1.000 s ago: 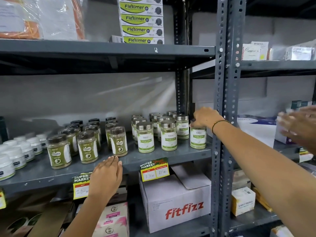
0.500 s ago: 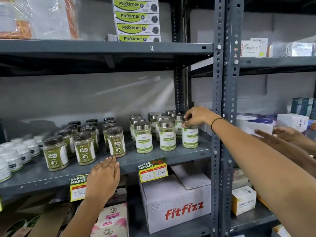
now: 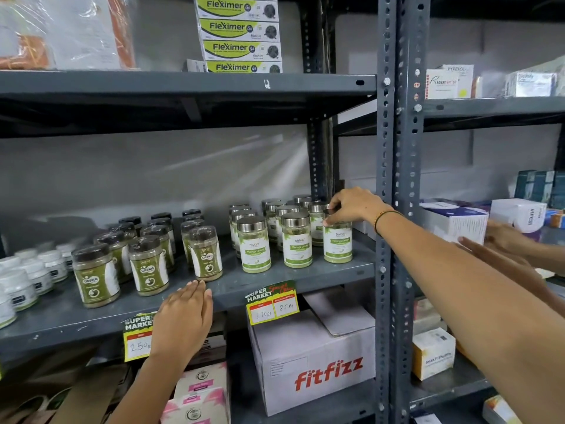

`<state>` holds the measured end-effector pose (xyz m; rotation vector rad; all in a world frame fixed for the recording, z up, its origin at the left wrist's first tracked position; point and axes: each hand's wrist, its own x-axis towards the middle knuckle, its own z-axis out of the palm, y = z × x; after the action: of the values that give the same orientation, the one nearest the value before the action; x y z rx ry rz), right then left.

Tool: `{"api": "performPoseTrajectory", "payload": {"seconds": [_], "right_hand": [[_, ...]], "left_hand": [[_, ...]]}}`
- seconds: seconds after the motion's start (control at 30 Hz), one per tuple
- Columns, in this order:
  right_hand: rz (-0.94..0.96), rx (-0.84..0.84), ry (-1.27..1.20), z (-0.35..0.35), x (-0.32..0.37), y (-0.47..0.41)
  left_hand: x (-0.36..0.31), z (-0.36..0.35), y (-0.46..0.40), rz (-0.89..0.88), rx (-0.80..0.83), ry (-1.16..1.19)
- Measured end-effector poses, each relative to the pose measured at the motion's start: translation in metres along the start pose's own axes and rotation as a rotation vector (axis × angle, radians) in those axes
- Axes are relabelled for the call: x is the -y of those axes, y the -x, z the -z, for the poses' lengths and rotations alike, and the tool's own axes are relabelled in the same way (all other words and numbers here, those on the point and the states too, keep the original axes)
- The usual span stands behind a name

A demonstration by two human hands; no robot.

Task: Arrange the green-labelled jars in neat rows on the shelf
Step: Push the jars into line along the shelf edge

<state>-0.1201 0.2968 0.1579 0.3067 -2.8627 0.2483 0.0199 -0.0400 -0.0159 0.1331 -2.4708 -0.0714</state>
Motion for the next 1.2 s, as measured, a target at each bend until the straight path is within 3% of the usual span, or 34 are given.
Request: {"api": "performPoseTrajectory", "payload": {"seconds": [0.13, 0.23, 0.47, 1.2], "right_hand": [[-0.002, -0.038, -0.046, 0.001, 0.000, 0.000], [0.097, -0.124, -0.155, 0.000, 0.011, 0.002], [0.270, 0.014, -0.090, -0.016, 0.047, 0.004], [0.235, -0.131, -0.013, -0.020, 0.063, 0.004]], "left_hand": [[-0.001, 0.001, 0.001, 0.001, -0.004, 0.001], [-0.001, 0.001, 0.001, 0.004, -0.005, 0.007], [0.000, 0.002, 0.001, -0.006, -0.012, 0.008], [0.004, 0.006, -0.003, -0.034, 0.018, 0.011]]}}
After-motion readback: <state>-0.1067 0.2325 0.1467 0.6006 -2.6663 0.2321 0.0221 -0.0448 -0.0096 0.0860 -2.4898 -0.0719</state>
